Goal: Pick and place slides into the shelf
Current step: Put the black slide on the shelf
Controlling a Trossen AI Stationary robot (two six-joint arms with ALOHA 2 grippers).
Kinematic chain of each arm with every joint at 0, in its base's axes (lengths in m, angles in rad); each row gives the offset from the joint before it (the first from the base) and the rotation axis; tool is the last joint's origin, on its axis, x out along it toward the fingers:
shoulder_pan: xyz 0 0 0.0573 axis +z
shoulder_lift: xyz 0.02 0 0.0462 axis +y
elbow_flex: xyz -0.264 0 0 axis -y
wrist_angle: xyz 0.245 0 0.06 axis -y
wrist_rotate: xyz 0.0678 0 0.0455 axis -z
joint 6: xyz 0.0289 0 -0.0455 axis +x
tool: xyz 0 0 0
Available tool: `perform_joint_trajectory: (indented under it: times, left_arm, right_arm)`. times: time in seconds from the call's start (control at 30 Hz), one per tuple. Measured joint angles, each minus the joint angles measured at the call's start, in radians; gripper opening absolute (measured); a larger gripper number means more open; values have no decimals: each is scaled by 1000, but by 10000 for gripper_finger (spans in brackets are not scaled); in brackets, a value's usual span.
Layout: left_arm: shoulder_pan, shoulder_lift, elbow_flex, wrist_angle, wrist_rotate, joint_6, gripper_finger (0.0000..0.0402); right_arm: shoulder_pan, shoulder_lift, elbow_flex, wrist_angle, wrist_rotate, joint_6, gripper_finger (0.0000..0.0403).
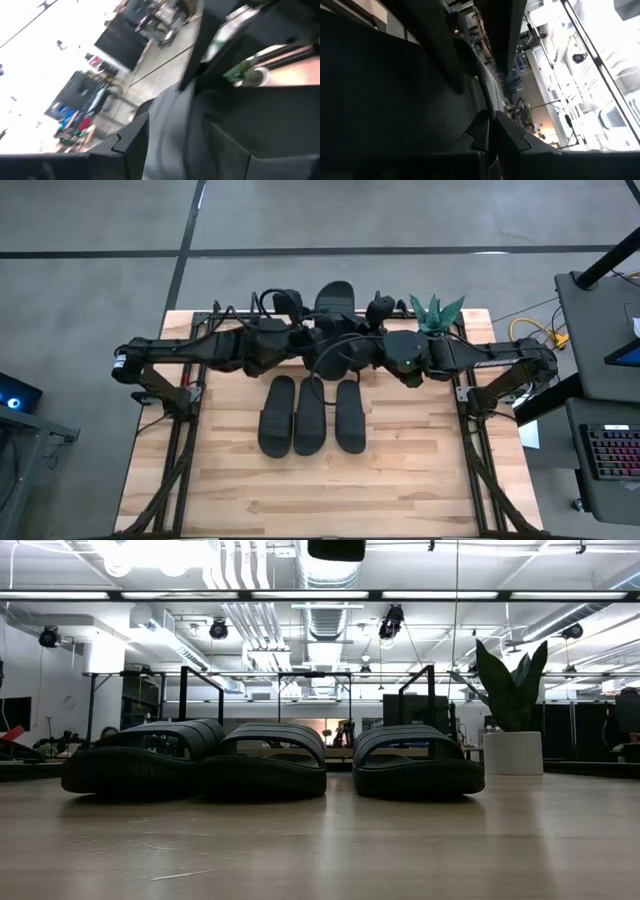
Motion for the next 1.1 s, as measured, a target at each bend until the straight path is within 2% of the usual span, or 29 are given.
perform_joint_trajectory:
  times: [0.1, 0.33, 0.77, 0.9, 1.1]
  left_arm:
    - [1, -1, 0, 3, -51, 13, 168]
    - [1, 14, 1, 2, -54, 108, 168]
    - [1, 62, 4, 34, -105, 159, 166]
    - [1, 61, 6, 47, -104, 160, 140]
    - [1, 58, 12, 49, -104, 160, 73]
  right_arm:
    - [0, 0, 0, 2, 0, 10, 8]
    - [1, 0, 0, -1, -13, 26, 8]
    - [3, 0, 1, 7, -33, 57, 8]
    - [5, -1, 1, 10, -49, 62, 8]
    - [6, -1, 1, 8, -49, 62, 8]
